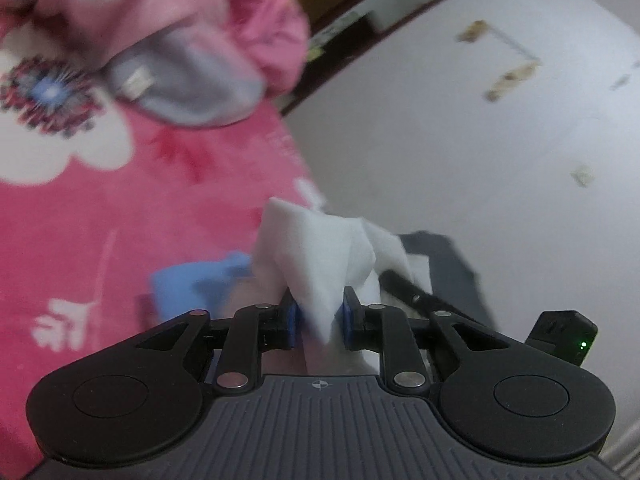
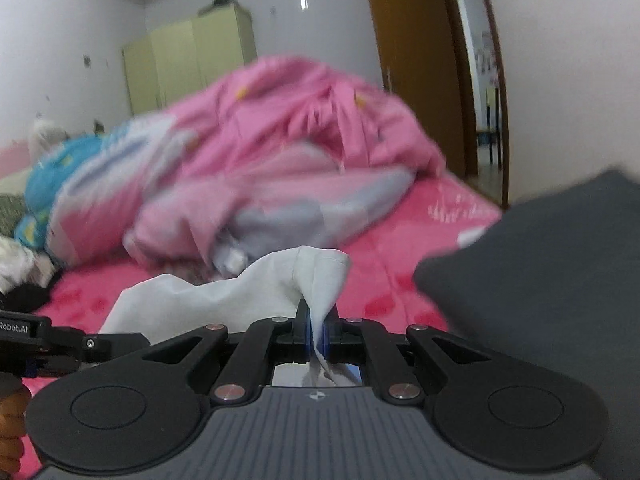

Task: Fold clothes
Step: 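Carry the shirt with both tools and lower it onto the blue folded clothes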

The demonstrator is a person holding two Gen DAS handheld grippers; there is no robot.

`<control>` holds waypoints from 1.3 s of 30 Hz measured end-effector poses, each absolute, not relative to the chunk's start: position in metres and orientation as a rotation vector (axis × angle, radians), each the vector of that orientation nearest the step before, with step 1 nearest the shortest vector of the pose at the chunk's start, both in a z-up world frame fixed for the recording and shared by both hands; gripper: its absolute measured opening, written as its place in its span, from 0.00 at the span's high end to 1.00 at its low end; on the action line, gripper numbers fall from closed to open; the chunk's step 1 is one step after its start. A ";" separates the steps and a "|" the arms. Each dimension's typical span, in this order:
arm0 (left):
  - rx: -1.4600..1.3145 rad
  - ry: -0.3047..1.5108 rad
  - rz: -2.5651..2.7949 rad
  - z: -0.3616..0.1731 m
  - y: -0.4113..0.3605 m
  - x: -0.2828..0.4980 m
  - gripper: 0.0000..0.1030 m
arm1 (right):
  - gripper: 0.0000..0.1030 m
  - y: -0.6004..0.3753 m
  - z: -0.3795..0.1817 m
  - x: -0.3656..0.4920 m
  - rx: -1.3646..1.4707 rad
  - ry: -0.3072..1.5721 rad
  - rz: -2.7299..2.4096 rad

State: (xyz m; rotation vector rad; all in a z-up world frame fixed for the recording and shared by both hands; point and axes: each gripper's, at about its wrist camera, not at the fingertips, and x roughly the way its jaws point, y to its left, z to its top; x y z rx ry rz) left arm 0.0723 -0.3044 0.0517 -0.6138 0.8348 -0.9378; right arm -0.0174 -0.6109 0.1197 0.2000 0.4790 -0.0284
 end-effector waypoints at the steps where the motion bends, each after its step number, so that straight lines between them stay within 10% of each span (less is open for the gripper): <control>1: -0.621 0.854 -0.927 0.046 -0.303 0.076 0.69 | 0.93 -0.615 0.111 -0.012 0.219 0.509 -0.034; 8: -0.652 0.780 -0.866 0.063 -0.266 0.066 0.48 | 0.56 -0.628 0.112 -0.046 0.269 0.425 -0.102; 25: -0.208 0.690 -0.894 0.079 -0.350 0.060 0.47 | 0.62 -0.474 0.060 -0.176 -0.001 0.280 -0.211; 39: 0.216 0.413 -1.262 0.091 -0.360 -0.063 0.27 | 0.61 -0.522 0.053 -0.225 0.298 0.246 -0.367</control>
